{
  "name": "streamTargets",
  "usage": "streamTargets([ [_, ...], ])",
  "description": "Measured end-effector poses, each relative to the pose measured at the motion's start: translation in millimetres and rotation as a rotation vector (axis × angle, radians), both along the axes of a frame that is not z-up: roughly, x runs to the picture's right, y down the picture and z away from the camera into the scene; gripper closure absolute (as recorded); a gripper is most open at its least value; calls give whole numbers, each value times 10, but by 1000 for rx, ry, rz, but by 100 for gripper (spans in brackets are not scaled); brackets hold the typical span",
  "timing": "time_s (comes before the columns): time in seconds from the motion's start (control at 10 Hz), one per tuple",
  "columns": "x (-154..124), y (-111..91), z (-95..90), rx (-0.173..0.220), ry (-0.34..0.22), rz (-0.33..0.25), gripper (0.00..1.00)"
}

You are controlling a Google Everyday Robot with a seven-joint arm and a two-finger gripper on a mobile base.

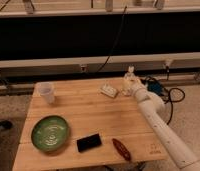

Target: Stand the bottle upright

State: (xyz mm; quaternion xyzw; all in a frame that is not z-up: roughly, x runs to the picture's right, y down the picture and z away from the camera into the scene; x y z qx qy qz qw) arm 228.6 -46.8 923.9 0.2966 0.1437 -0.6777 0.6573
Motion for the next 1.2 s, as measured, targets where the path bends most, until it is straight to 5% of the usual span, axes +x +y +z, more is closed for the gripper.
streamTargets([
  [0.4,48,-7,-69,7,12,24,22],
  [1.2,24,43,-215,-16,10,13,20],
])
